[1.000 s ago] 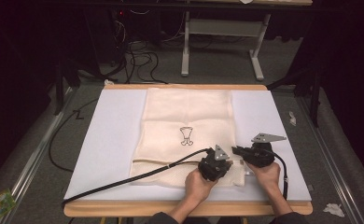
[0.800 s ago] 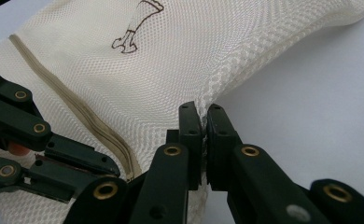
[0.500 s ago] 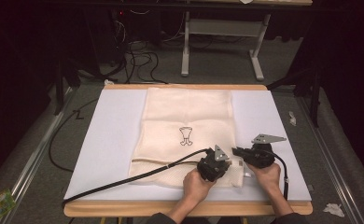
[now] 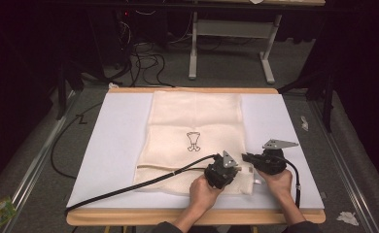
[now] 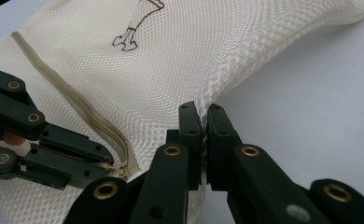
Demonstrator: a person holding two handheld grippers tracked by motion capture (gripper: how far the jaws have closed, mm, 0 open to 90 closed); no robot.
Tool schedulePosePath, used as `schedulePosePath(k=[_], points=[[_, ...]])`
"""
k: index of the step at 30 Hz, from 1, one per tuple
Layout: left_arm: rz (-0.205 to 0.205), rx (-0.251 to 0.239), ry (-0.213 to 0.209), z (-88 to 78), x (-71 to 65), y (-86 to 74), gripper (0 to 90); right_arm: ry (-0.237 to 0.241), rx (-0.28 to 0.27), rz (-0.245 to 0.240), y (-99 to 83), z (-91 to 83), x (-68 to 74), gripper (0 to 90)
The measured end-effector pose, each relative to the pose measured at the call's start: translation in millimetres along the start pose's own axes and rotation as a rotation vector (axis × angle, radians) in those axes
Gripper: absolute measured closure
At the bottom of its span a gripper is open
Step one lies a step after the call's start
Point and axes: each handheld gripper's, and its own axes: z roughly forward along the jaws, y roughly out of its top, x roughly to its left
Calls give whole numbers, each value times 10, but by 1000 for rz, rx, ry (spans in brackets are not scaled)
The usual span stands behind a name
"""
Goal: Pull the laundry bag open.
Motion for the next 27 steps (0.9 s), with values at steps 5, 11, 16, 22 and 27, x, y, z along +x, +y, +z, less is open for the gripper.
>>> schedulePosePath(k=[5, 11, 16, 22, 27], points=[[4, 2, 3, -15, 4, 5, 868, -1, 0, -6, -3, 4, 5, 879], [7, 6, 6, -11, 7, 0, 868, 1, 2, -3, -7, 18, 7, 879], [1, 9, 3, -5, 6, -2, 868, 0, 5, 0, -25, 18, -3, 879], [3, 7, 4, -17, 11, 3, 868, 3, 4, -4, -24, 25, -7, 879], [2, 11, 1, 0, 12, -10, 868, 4, 3, -1, -40, 21, -8, 879]])
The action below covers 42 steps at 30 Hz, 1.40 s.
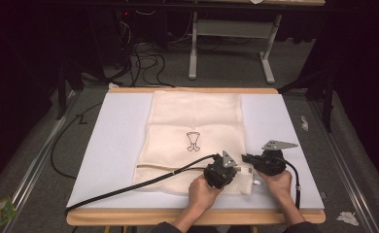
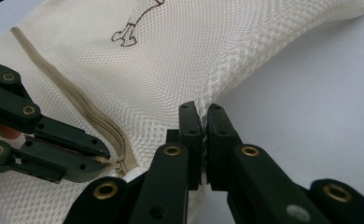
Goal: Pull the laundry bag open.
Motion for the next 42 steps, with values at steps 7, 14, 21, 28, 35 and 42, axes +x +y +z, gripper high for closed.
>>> schedulePosePath(k=[7, 14, 21, 28, 35, 42], points=[[16, 16, 14, 17, -16, -29, 868, 12, 2, 14, -24, 7, -8, 879], [14, 15, 10, 14, -7, -22, 868, 8, 3, 8, -9, -14, 3, 879], [21, 16, 16, 1, 2, -21, 868, 7, 4, 4, 13, -14, 24, 880], [7, 13, 8, -2, 18, -12, 869, 2, 10, -10, 27, -33, 33, 880], [25, 22, 24, -2, -15, -26, 869, 7, 3, -12, 47, -19, 45, 880], [1, 17, 24, -13, -2, -5, 869, 10, -3, -12, 31, -52, 29, 880]])
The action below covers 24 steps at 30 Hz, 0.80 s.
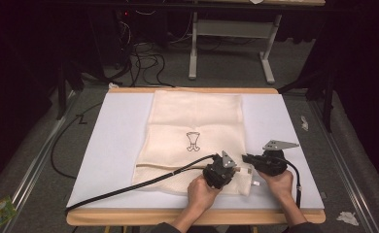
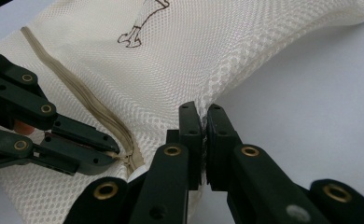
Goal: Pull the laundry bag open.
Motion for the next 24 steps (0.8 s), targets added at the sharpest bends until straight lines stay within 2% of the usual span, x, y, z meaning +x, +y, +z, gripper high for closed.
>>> schedulePosePath(k=[4, 11, 17, 20, 22, 24], points=[[6, 18, 2, 25, -15, -25, 870, 5, -1, -1, 18, 21, 17, 880], [5, 5, 3, -9, 4, -5, 869, 3, -4, -6, 2, -12, 10, 882], [6, 20, 5, -6, 12, -23, 870, 6, -3, -18, 22, 1, 39, 882], [-13, 8, 6, -36, 36, -24, 870, 5, 2, -15, 19, -8, 47, 882], [-57, -2, -3, -74, 131, -70, 870, 6, -10, -13, 17, -35, 23, 882], [-47, -8, -1, -95, 118, -81, 870, 7, -6, -12, 20, -34, 25, 882]])
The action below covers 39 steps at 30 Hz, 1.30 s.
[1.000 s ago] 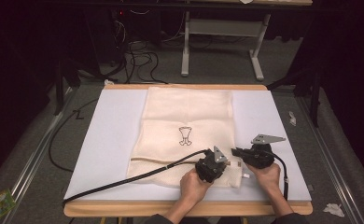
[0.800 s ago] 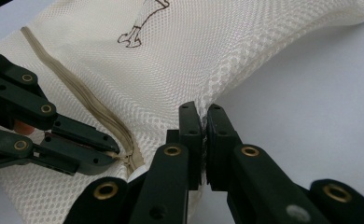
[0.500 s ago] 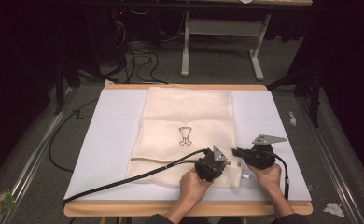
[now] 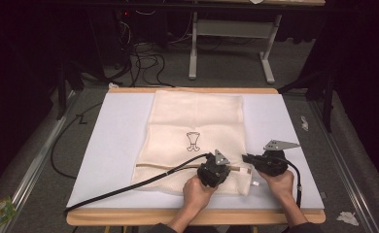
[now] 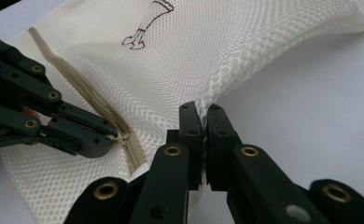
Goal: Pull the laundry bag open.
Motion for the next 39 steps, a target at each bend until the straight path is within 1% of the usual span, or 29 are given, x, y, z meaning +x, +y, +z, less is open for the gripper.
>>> schedulePosePath(k=[1, 6, 7, 8, 9, 12, 15, 19, 21, 25, 28, 33, 36, 39], points=[[2, -1, 2, -8, -6, -1, 870, -1, 0, -6, 2, 11, 7, 882], [10, -5, 9, -45, 2, -4, 869, 0, -2, -2, 9, 28, 14, 882], [14, -8, 18, -75, 16, -11, 869, -5, -3, -5, 13, 29, 15, 882], [14, -8, 18, -75, 16, -11, 869, -5, -3, -5, 13, 29, 15, 882], [5, -17, 18, -101, 36, -20, 869, -4, -3, -2, 14, 30, 8, 882], [4, -21, 14, -121, 43, -27, 869, -5, -2, -1, 13, 31, 6, 881], [8, -20, 21, -145, 52, -36, 869, -6, 0, -1, 15, 33, 11, 881], [-4, -25, 22, -205, 106, -75, 869, -13, 5, 7, 12, 49, -2, 881], [-6, -30, 18, -225, 117, -84, 869, -11, 3, -5, 12, 56, -5, 881], [-7, -34, 15, -242, 114, -82, 869, -9, 8, 4, 16, 56, 6, 881], [-4, -38, 11, -260, 111, -85, 868, -8, 10, 1, 15, 59, 1, 881], [-7, -44, 20, -317, 147, -119, 869, -13, 12, -4, 12, 71, -3, 880], [-17, -50, 14, -343, 163, -132, 869, -10, 13, 2, 12, 71, -5, 881], [-14, -50, 21, -373, 163, -145, 869, -10, 12, -5, 15, 80, -2, 880]])
